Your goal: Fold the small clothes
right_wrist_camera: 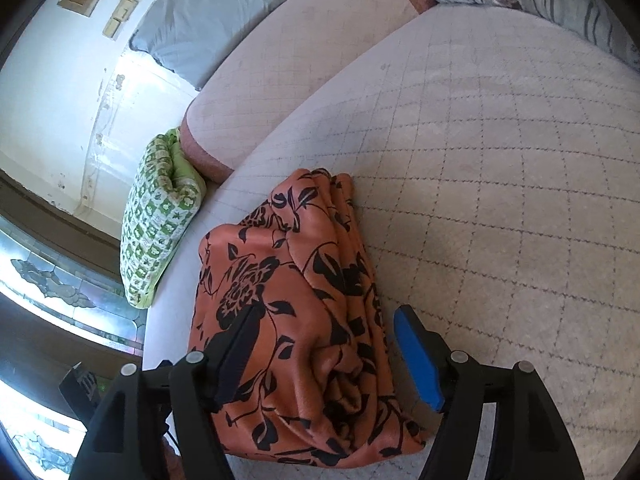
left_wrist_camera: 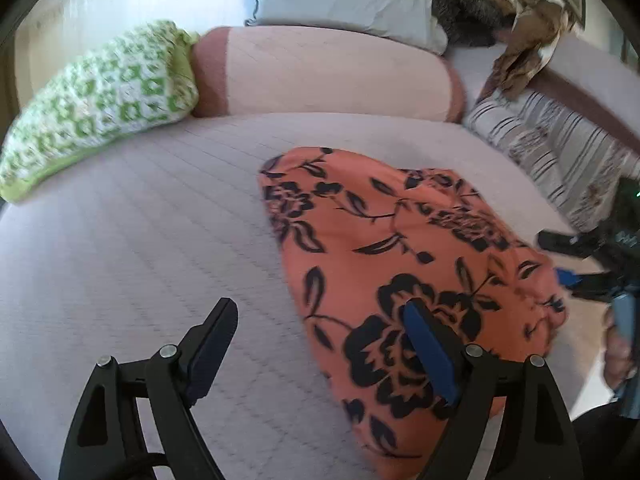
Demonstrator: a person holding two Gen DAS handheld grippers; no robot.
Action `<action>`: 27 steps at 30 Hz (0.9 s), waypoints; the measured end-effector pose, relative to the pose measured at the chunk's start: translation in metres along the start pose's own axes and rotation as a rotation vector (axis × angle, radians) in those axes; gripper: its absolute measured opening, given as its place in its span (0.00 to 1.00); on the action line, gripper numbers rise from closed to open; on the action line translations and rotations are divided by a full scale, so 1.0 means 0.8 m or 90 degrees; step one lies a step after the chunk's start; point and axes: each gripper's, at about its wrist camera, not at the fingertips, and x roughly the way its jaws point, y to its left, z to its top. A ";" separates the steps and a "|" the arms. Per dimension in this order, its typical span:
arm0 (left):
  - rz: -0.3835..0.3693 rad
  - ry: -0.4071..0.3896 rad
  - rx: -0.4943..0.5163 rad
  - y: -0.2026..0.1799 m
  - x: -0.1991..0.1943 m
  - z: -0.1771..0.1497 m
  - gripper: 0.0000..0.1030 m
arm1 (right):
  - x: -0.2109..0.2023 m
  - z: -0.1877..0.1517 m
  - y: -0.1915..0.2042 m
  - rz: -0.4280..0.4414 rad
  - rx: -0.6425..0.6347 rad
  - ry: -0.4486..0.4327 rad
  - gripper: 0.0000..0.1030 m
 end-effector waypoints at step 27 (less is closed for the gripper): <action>-0.061 0.041 -0.030 -0.006 0.042 0.011 0.83 | 0.060 -0.004 -0.011 0.058 0.033 0.094 0.75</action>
